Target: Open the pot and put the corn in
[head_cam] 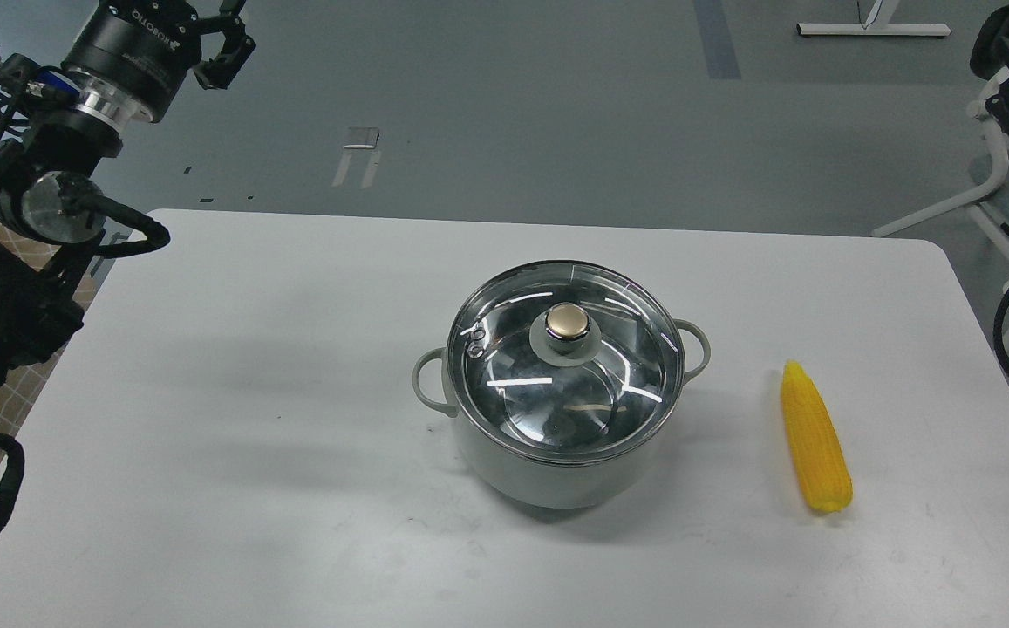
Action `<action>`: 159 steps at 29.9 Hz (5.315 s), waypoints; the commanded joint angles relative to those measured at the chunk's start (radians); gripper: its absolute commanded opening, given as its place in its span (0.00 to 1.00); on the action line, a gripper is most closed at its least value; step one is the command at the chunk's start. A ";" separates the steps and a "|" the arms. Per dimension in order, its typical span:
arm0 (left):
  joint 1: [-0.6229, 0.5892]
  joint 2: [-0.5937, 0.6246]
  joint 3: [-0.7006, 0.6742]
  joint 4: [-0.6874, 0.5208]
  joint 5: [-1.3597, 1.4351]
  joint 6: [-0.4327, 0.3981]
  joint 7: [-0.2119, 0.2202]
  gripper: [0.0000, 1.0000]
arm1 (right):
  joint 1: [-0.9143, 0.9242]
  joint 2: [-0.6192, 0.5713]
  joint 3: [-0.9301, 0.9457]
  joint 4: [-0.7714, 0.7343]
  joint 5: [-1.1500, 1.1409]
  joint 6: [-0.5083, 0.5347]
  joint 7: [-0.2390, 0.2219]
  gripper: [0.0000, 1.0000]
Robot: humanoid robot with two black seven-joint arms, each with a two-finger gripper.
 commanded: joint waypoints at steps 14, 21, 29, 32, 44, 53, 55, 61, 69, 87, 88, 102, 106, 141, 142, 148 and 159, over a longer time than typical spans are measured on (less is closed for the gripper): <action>0.001 0.019 0.003 -0.012 0.014 0.000 -0.014 0.98 | 0.027 -0.010 -0.032 -0.027 0.006 0.000 0.004 1.00; 0.012 0.041 0.009 -0.081 0.092 0.000 -0.017 0.97 | 0.024 -0.004 -0.029 -0.016 0.006 0.000 0.007 1.00; 0.065 0.176 0.003 -0.489 0.656 0.022 -0.025 0.92 | 0.002 -0.010 -0.004 -0.006 0.009 0.000 0.007 1.00; 0.075 0.177 0.007 -0.592 0.857 0.024 -0.028 0.90 | 0.001 -0.010 -0.004 -0.004 0.009 0.000 0.007 1.00; 0.128 0.116 0.200 -0.821 1.736 0.155 -0.068 0.77 | -0.005 -0.010 0.000 0.024 0.009 0.000 0.007 1.00; 0.125 -0.028 0.340 -0.776 1.933 0.203 -0.068 0.77 | -0.007 -0.010 0.003 0.028 0.009 0.000 0.007 1.00; 0.124 -0.048 0.346 -0.755 1.933 0.203 -0.068 0.77 | -0.007 -0.010 0.005 0.028 0.009 0.000 0.007 1.00; 0.127 -0.082 0.374 -0.710 1.933 0.205 -0.068 0.77 | -0.012 -0.012 0.014 0.028 0.009 0.000 0.007 1.00; 0.134 -0.107 0.378 -0.663 1.933 0.223 -0.068 0.70 | -0.012 -0.004 0.014 0.031 0.009 0.000 0.007 1.00; 0.137 -0.107 0.378 -0.663 1.933 0.225 -0.068 0.42 | -0.010 -0.004 0.014 0.031 0.009 0.000 0.007 1.00; 0.137 -0.107 0.378 -0.663 1.933 0.225 -0.068 0.42 | -0.010 -0.004 0.014 0.031 0.009 0.000 0.007 1.00; 0.157 -0.108 0.378 -0.661 1.933 0.226 -0.068 0.47 | -0.010 -0.001 0.011 0.031 0.009 0.000 0.007 1.00; 0.167 -0.108 0.377 -0.661 1.933 0.228 -0.068 0.47 | -0.010 -0.001 0.011 0.031 0.009 0.000 0.007 1.00; 0.168 -0.122 0.378 -0.653 1.933 0.259 -0.071 0.37 | -0.009 -0.001 0.011 0.033 0.009 0.000 0.007 1.00; 0.168 -0.122 0.378 -0.653 1.933 0.259 -0.071 0.37 | -0.009 -0.001 0.011 0.033 0.009 0.000 0.007 1.00; 0.164 -0.120 0.371 -0.657 1.933 0.257 -0.072 0.37 | -0.009 -0.003 0.011 0.033 0.009 0.000 0.007 1.00; 0.047 -0.056 0.361 -0.675 1.815 0.234 -0.069 0.37 | -0.009 -0.007 0.011 0.031 0.009 0.000 0.007 1.00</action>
